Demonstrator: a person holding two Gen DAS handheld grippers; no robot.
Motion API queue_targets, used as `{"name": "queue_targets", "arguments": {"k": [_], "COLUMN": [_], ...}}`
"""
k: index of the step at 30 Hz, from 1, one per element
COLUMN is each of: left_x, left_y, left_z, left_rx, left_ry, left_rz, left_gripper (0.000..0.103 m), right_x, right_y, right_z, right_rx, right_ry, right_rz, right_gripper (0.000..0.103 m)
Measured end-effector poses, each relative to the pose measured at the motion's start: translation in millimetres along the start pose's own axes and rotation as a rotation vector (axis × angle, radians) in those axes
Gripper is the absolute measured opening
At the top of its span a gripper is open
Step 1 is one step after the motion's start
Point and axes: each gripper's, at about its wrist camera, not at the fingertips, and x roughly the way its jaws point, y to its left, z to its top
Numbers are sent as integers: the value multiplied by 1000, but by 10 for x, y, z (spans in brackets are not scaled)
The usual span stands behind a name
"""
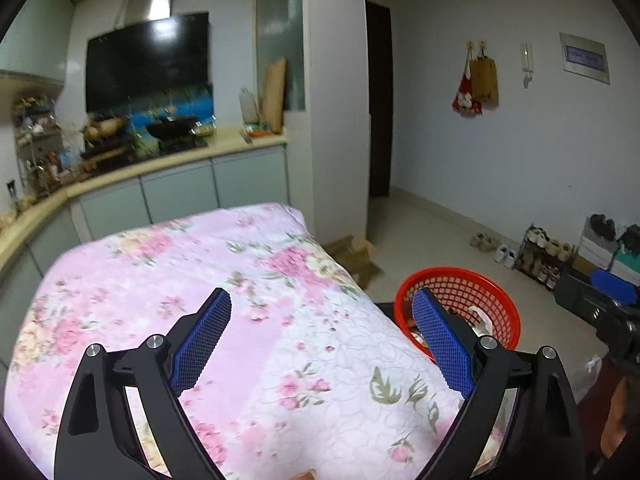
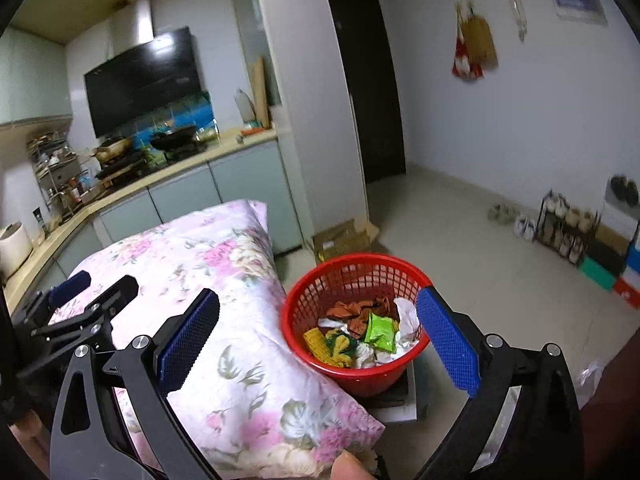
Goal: Collect trash
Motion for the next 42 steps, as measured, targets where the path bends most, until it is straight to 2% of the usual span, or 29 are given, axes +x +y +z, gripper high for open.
{"name": "queue_targets", "arguments": {"k": [5,9,22,42], "left_x": [-212,-283,-294,-197], "left_y": [32,77,65,-29], "left_z": [-122,-201,-348,-404], "left_rx": [5,-2,-7,13], "left_ry": [-39,-34,-10,27], "left_rz": [32,41,45,17], "left_gripper": [91,91,91,91], "right_x": [-169,-177,-181,-111], "right_y": [94,90,138,105], "right_z": [-120,-208,-408,-432], "right_rx": [-29,-15,-15,2], "right_ry": [-75,-57,-39,-7], "right_rz": [-17,1,-26,-41], "right_gripper": [96,96,96,96]}}
